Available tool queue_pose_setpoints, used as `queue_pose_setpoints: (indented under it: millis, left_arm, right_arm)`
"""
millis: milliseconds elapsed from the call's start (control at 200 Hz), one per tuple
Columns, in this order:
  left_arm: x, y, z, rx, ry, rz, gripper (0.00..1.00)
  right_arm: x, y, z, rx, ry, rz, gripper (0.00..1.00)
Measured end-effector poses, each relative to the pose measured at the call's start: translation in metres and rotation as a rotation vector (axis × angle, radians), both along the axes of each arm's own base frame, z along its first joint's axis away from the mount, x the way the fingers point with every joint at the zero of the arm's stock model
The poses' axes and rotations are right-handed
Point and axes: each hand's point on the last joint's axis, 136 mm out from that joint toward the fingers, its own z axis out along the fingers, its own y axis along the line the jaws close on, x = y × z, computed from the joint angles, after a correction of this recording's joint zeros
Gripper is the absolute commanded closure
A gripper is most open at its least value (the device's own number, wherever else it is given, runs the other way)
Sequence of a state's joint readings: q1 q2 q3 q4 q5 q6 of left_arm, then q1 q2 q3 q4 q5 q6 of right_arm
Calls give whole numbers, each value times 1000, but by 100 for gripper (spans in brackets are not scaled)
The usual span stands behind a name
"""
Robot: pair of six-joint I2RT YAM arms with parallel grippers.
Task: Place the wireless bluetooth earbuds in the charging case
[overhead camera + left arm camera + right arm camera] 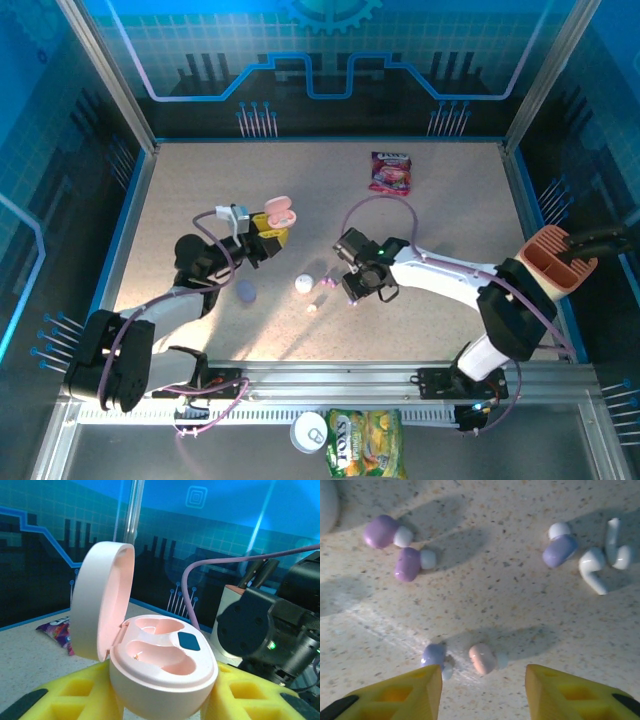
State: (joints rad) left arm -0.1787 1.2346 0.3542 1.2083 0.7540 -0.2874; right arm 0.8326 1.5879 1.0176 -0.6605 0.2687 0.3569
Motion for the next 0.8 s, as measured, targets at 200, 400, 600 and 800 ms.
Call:
queue_pose_setpoints:
  millis: [200, 400, 600, 800]
  left_arm:
    - [1, 6, 3, -2, -9, 22, 61]
    - [1, 7, 3, -1, -8, 24, 61]
    - [1, 6, 1, 0, 2, 24, 61]
    - [2, 6, 0, 1, 6, 24, 61]
  right_arm:
    - [3, -8, -9, -232, -46, 25, 58]
    - [2, -14, -19, -349, -43, 48, 59]
    - [0, -11, -22, -380, -37, 68, 60]
    - [2, -5, -24, -383, -38, 74, 60]
